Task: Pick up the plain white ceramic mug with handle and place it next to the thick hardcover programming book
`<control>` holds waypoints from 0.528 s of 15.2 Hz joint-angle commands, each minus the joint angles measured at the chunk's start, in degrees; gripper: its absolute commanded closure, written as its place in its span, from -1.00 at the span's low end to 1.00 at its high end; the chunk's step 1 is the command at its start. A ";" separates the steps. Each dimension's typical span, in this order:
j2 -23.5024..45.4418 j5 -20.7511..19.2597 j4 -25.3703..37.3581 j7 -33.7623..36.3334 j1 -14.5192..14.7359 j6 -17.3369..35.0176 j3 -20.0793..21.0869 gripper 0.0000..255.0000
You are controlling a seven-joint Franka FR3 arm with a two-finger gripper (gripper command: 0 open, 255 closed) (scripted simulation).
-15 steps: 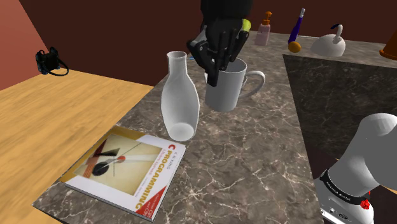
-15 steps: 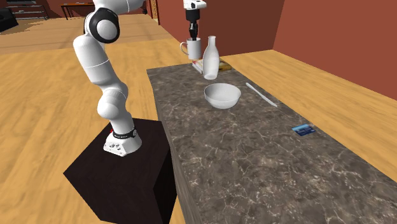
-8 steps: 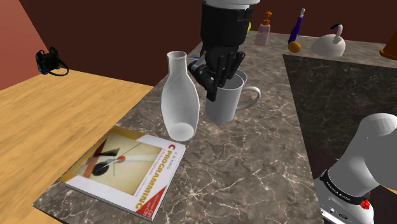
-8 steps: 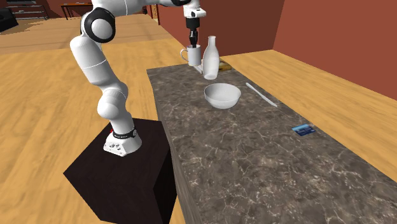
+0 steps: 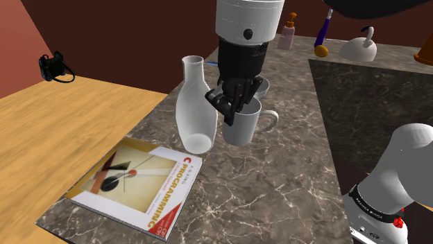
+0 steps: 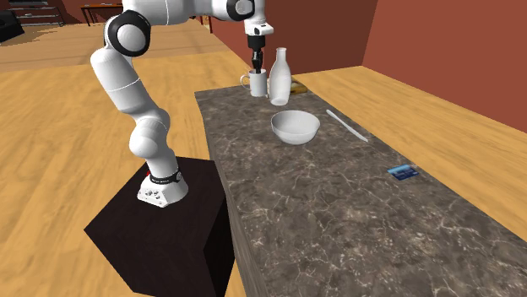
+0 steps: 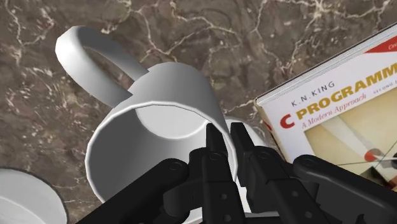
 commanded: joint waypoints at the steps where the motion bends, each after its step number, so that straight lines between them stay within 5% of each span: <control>1: -0.29 0.14 -1.88 0.02 0.08 1.65 0.05 1.00; 8: -0.80 0.44 -7.76 0.02 0.27 7.06 0.20 1.00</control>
